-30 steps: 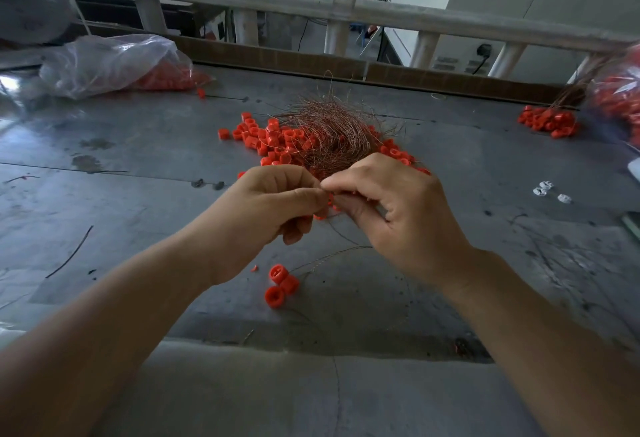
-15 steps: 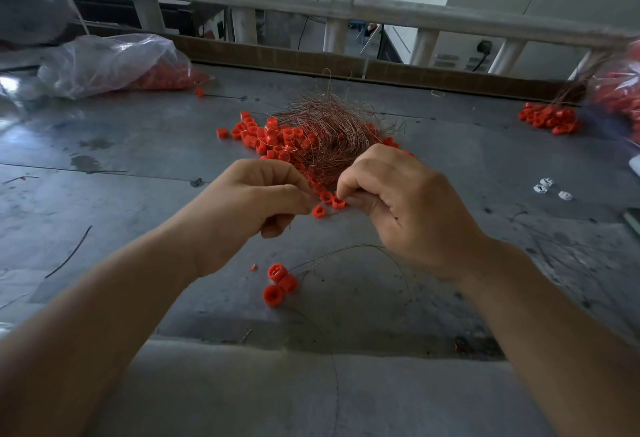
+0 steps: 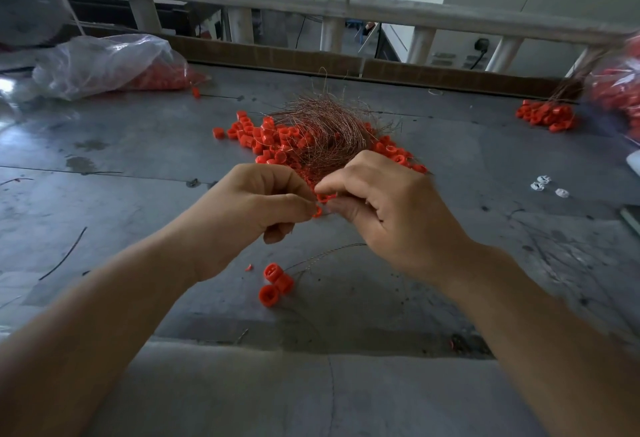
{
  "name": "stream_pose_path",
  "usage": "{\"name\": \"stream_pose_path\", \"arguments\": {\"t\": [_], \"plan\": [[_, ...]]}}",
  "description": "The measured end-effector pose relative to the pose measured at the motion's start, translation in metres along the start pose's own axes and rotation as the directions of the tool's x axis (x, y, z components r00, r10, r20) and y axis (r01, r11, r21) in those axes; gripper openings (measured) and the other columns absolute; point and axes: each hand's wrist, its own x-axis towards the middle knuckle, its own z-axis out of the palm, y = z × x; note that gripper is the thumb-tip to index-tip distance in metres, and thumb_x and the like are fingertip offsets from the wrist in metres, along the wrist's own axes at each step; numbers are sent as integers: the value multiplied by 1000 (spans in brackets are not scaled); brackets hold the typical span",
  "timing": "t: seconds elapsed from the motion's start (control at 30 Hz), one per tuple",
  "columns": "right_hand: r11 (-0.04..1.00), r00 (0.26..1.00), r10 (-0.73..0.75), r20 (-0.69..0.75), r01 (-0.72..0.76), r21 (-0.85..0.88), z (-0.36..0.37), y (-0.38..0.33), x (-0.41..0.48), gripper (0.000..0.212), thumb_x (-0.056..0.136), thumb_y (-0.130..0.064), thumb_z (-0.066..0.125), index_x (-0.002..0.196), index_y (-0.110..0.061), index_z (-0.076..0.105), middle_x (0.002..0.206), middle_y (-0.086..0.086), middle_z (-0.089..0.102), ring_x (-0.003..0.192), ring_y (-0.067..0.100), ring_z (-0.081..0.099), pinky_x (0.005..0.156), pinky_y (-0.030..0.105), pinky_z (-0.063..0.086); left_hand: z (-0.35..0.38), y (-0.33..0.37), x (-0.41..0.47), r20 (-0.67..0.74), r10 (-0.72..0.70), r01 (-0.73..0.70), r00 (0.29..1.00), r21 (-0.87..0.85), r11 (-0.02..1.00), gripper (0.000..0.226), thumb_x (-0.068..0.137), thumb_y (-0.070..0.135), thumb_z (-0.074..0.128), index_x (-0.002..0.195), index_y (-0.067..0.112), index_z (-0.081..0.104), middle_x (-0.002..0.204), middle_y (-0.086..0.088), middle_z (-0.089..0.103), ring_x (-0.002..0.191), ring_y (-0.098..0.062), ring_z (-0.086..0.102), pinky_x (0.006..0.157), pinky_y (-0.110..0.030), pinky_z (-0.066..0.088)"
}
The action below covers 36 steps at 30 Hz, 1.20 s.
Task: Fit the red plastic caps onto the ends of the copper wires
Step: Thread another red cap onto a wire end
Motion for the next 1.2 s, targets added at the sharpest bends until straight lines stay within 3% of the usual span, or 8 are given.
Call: {"name": "stream_pose_path", "arguments": {"t": [0.17,0.23,0.33,0.43,0.57,0.77,0.9,1.2], "plan": [[1000,999,3,-40,-4,-25,0,-1,1,9,76,-11,66,80,-5,72,69,8,60,61,18,58,53,31,51,2,1,-2,51,22,-24,998,23,999,10,61,13,73,58,21,68,51,4,53,45,-4,45,43,-13,37],[998,993,58,-102,-61,-28,-5,1,2,9,76,-12,66,79,-7,72,68,8,60,59,17,56,51,29,47,-1,1,-3,44,61,-60,997,-17,998,16,55,12,78,65,22,71,59,5,62,52,-4,54,49,-12,44],[989,966,130,-223,-141,-33,-13,5,3,7,77,-10,65,79,-8,72,68,3,59,59,11,51,53,17,40,-4,0,-2,-26,118,-121,993,-109,987,29,54,8,66,78,22,73,74,2,71,70,-7,67,64,-14,51],[986,948,148,-280,-164,-32,-15,4,2,6,77,-9,65,78,-7,71,69,-3,56,59,11,52,55,15,39,-2,0,-3,-55,166,-172,985,-133,976,28,57,7,63,77,23,74,74,0,72,70,-9,69,65,-13,51],[989,952,144,-269,-151,-3,-12,-1,2,9,77,-17,67,74,-9,70,67,-5,57,58,7,50,55,12,38,0,0,-3,-67,180,-189,981,-157,969,28,53,7,66,75,22,75,76,-4,73,72,-13,70,65,-15,52],[993,956,119,-267,-115,31,-11,-3,2,7,77,-14,68,74,-8,70,68,-5,58,64,9,51,58,9,38,0,2,-3,-87,198,-208,976,-122,971,35,41,23,72,76,26,75,77,-1,73,73,-12,70,65,-15,52],[989,952,144,-270,-127,82,-11,-3,2,6,77,-13,67,79,-9,71,71,-6,58,67,9,53,60,7,38,0,2,-3,-83,194,-204,978,-143,969,32,46,14,70,75,25,75,76,-3,73,75,-15,70,65,-17,53],[989,956,144,-256,-129,76,-10,-4,3,5,77,-13,67,77,-10,70,69,-5,59,66,10,53,59,7,38,0,3,-4,-39,213,-216,976,-140,966,34,43,27,73,77,27,75,72,1,72,68,-9,68,62,-14,52]]}}
